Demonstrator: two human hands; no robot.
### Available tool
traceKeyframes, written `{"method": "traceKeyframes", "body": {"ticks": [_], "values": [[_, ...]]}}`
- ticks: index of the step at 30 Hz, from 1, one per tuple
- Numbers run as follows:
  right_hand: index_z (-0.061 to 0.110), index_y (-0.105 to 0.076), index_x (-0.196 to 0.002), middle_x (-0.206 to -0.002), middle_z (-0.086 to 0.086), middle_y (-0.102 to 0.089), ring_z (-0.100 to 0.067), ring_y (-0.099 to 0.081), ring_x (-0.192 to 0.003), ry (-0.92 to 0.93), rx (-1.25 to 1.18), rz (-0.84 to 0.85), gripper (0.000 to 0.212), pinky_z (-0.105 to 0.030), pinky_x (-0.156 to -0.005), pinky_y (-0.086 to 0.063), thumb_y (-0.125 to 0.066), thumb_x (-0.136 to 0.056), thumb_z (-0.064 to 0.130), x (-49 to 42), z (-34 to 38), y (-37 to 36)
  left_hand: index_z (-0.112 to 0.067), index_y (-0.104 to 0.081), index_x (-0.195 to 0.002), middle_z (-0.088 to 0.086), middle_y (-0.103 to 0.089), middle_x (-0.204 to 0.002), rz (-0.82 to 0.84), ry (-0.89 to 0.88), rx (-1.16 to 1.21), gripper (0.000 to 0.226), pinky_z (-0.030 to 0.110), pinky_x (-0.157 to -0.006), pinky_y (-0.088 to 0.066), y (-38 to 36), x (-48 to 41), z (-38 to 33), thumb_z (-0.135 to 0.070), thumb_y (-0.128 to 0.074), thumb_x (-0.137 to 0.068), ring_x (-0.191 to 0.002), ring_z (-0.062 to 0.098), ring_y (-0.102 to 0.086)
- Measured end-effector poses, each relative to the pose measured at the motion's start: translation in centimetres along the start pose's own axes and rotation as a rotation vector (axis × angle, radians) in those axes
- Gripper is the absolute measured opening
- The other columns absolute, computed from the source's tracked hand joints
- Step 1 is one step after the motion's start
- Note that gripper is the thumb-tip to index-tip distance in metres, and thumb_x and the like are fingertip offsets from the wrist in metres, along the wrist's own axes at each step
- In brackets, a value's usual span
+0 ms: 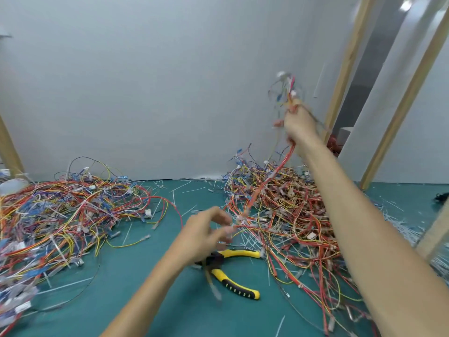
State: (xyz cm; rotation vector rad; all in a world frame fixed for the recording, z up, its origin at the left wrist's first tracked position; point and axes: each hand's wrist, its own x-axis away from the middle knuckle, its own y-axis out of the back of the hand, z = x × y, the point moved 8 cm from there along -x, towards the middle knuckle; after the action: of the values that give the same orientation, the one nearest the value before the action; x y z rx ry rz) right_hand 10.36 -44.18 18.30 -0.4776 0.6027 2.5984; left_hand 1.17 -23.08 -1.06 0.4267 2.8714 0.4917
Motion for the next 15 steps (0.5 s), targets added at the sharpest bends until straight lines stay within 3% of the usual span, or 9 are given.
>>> {"method": "traceKeyframes", "body": {"ticks": [2,4,5,7,8,9,10,12,15], "values": [[0.04,-0.046,-0.136,-0.103,0.006,-0.063,-0.022,-0.06,-0.085,0.211,0.283,-0.227,0.045,-0.024,-0.063,-0.042,-0.033,-0.1,0.017,-0.8,3.3,2.6,-0.012,-0.058,-0.118,0.001,-0.06,-0.125,0.192,-0.043,0.194,0.024,0.032,-0.091,-0.055,-3.8,0.5,-1.1,-0.004,-0.057,-0.095,-0.107,0.017,-0.067],[0.038,-0.047,-0.139,-0.096,0.009,-0.049,-0.023,-0.056,-0.091,0.315,0.403,-0.364,0.047,-0.014,-0.065,-0.03,-0.036,-0.098,0.018,-0.9,4.9,3.8,-0.02,-0.052,-0.128,-0.01,-0.054,-0.135,0.303,-0.129,0.166,0.034,0.027,-0.101,-0.048,-6.0,0.8,-1.9,-0.008,-0.056,-0.097,-0.121,0.005,-0.057],[0.038,-0.042,-0.143,-0.104,0.006,-0.046,-0.025,-0.055,-0.091,0.357,0.5,-0.374,0.052,-0.016,-0.066,-0.029,-0.037,-0.097,0.015,-1.0,5.0,3.5,-0.025,-0.051,-0.128,-0.013,-0.053,-0.136,0.315,-0.16,0.123,0.035,0.025,-0.102,-0.046,-6.3,0.9,-2.1,-0.012,-0.058,-0.096,-0.123,0.001,-0.054],[0.044,-0.018,-0.153,-0.14,-0.011,-0.036,-0.03,-0.053,-0.106,0.362,0.764,-0.259,0.07,-0.029,-0.079,-0.039,-0.041,-0.095,0.01,-1.4,2.8,1.5,-0.032,-0.052,-0.124,-0.015,-0.052,-0.133,0.273,-0.201,-0.011,0.035,0.019,-0.099,-0.046,-6.0,0.6,-1.9,-0.017,-0.063,-0.094,-0.123,-0.002,-0.051],[0.044,-0.007,-0.154,-0.155,-0.015,-0.021,-0.034,-0.045,-0.126,0.284,0.841,-0.136,0.075,-0.038,-0.093,-0.04,-0.042,-0.097,0.01,-1.6,0.2,0.3,-0.033,-0.053,-0.121,-0.014,-0.053,-0.131,0.242,-0.211,-0.081,0.033,0.018,-0.097,-0.047,-5.5,0.5,-1.6,-0.019,-0.064,-0.093,-0.121,-0.003,-0.051],[0.043,0.003,-0.154,-0.162,-0.018,-0.005,-0.039,-0.028,-0.142,0.161,0.883,0.004,0.075,-0.047,-0.108,-0.032,-0.04,-0.1,0.015,-1.5,-3.1,-0.8,-0.034,-0.054,-0.118,-0.012,-0.054,-0.129,0.215,-0.212,-0.141,0.031,0.018,-0.096,-0.047,-5.0,0.3,-1.3,-0.019,-0.064,-0.092,-0.119,-0.003,-0.052],[0.041,0.009,-0.154,-0.163,-0.019,0.005,-0.042,-0.013,-0.148,0.041,0.921,0.123,0.071,-0.052,-0.116,-0.02,-0.038,-0.103,0.023,-0.9,-6.8,-1.7,-0.035,-0.055,-0.115,-0.011,-0.055,-0.128,0.196,-0.208,-0.189,0.029,0.019,-0.096,-0.047,-4.5,0.2,-0.9,-0.019,-0.064,-0.092,-0.118,-0.002,-0.052],[0.039,0.015,-0.153,-0.163,-0.017,0.013,-0.044,-0.002,-0.149,-0.133,1.002,0.287,0.064,-0.055,-0.12,-0.005,-0.027,-0.106,0.042,1.5,-14.0,-2.7,-0.031,-0.058,-0.115,-0.009,-0.055,-0.126,0.166,-0.191,-0.303,0.025,0.024,-0.097,-0.047,-3.6,-0.1,0.1,-0.02,-0.063,-0.093,-0.116,0.001,-0.053],[0.039,0.013,-0.154,-0.165,-0.011,0.008,-0.04,-0.001,-0.15,-0.191,1.154,0.359,0.061,-0.053,-0.121,-0.003,-0.022,-0.105,0.046,4.5,-20.7,-3.1,-0.027,-0.06,-0.114,-0.007,-0.056,-0.123,0.113,-0.177,-0.44,0.02,0.029,-0.097,-0.045,-2.3,-0.6,1.2,-0.023,-0.059,-0.094,-0.114,0.004,-0.053]]}}
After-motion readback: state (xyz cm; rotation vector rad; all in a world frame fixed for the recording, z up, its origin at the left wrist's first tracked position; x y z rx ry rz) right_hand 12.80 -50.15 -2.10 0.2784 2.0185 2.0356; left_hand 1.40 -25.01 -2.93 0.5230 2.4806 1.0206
